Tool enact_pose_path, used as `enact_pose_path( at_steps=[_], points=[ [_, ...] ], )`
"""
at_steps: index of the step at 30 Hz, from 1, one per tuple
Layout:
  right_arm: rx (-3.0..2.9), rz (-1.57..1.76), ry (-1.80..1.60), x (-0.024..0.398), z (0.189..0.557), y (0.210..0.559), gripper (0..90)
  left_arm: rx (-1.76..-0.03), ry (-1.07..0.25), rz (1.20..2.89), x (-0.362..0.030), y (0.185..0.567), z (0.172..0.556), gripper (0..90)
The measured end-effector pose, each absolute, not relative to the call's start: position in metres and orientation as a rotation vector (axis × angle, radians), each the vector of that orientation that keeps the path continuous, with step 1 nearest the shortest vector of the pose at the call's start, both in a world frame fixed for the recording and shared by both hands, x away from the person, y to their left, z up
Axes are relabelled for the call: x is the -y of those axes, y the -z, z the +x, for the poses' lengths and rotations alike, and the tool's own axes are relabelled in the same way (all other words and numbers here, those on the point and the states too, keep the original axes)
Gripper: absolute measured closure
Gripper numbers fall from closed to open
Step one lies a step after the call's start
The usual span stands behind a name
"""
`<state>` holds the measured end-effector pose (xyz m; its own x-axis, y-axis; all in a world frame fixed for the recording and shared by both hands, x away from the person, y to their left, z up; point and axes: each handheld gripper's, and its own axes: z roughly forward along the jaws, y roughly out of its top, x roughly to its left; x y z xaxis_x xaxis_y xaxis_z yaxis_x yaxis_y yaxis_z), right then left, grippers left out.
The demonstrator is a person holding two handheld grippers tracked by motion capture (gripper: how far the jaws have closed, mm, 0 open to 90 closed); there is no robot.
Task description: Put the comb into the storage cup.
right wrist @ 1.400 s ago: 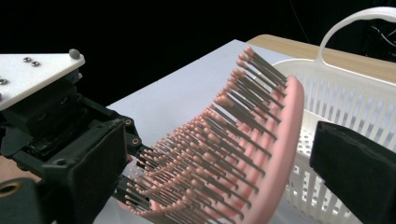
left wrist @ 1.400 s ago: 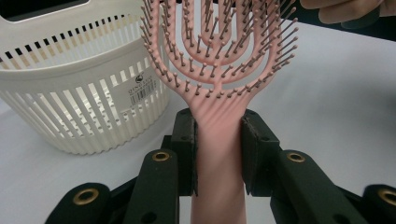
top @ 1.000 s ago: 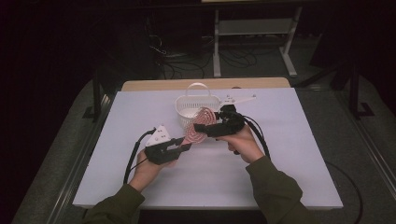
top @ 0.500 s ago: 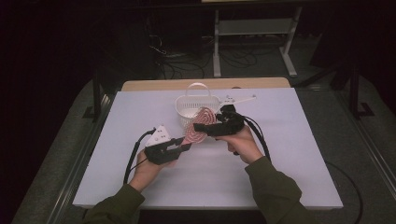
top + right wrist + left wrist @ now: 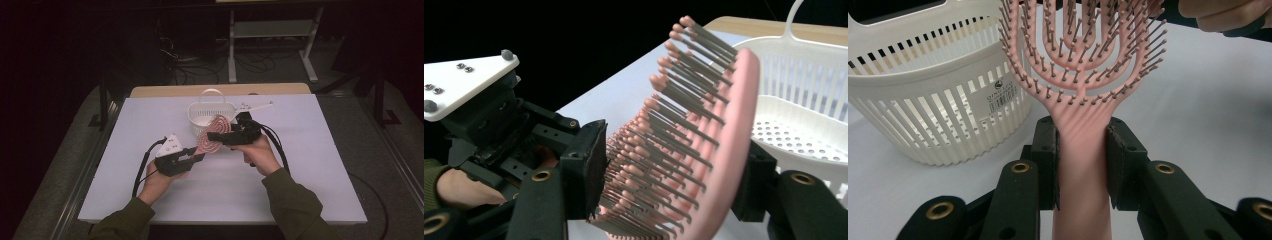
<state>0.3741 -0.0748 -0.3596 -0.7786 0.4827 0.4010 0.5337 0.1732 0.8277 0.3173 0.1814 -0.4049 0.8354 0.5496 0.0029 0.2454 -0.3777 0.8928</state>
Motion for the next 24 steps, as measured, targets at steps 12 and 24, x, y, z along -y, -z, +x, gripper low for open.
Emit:
enact_pose_path(
  at_steps=[12,24],
  points=[
    [2.341,-1.032,1.685,0.0745,0.3759,0.3612,50.5,-0.593,-0.374,1.973,-0.1813,0.4051,0.3174,70.0],
    [2.313,-1.030,1.695,0.0749,0.3762,0.3610,55.4,-0.587,-0.375,1.984,-0.1808,0.4063,0.3179,70.1]
  ],
)
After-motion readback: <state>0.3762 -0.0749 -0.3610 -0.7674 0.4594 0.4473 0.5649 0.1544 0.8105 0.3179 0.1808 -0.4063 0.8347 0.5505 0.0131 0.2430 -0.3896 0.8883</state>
